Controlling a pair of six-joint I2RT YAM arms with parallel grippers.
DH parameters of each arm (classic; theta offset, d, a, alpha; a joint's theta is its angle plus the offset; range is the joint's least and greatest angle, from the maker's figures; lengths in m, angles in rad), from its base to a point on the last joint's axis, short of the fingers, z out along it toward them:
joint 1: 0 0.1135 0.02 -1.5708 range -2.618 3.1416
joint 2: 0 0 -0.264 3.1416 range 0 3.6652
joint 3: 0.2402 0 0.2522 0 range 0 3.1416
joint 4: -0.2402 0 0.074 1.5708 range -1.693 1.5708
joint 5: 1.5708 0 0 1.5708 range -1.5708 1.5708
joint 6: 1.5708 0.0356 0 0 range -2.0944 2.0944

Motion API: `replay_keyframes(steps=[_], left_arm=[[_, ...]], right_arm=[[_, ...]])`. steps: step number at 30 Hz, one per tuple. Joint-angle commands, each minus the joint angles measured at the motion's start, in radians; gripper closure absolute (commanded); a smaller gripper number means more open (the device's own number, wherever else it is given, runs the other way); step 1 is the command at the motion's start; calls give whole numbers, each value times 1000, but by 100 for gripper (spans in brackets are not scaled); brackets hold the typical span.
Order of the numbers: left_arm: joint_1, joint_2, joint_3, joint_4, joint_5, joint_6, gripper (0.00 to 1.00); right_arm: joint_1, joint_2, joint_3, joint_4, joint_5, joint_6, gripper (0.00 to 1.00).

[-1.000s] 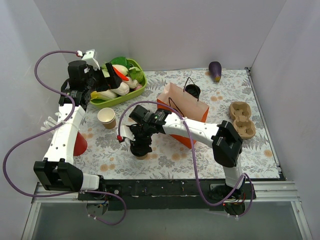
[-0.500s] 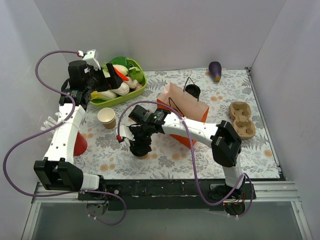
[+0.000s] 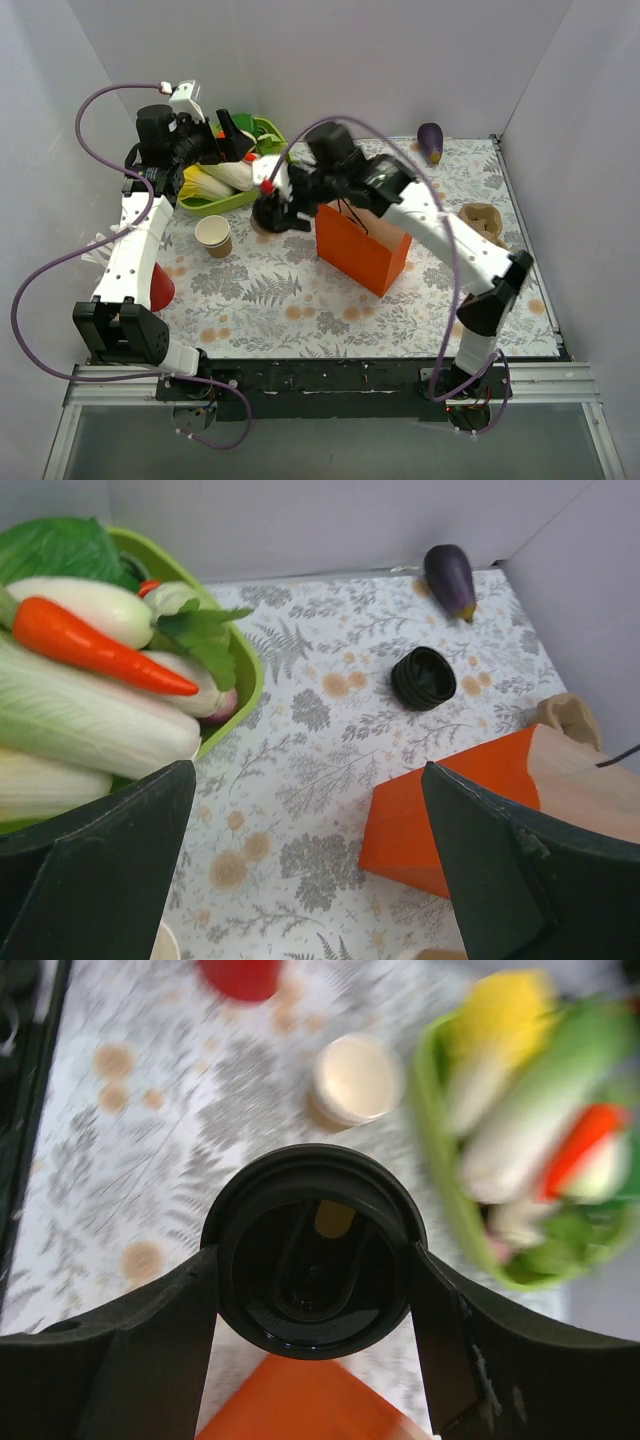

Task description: Pack the takeout coffee

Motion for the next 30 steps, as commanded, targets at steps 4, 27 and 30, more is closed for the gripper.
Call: replay_keyframes(steps=[4,27,30], left_arm=[[5,63,64,201,333,-75,3],[-290,398,259,71,474,-18,9],[-314,399,254,74,456,15,9]], right_arm=[[-99,-306,79,268,50,133,76],[-256,-578,-165,-196,262,182,99],[-257,-544,-165,-231,273,212,99]])
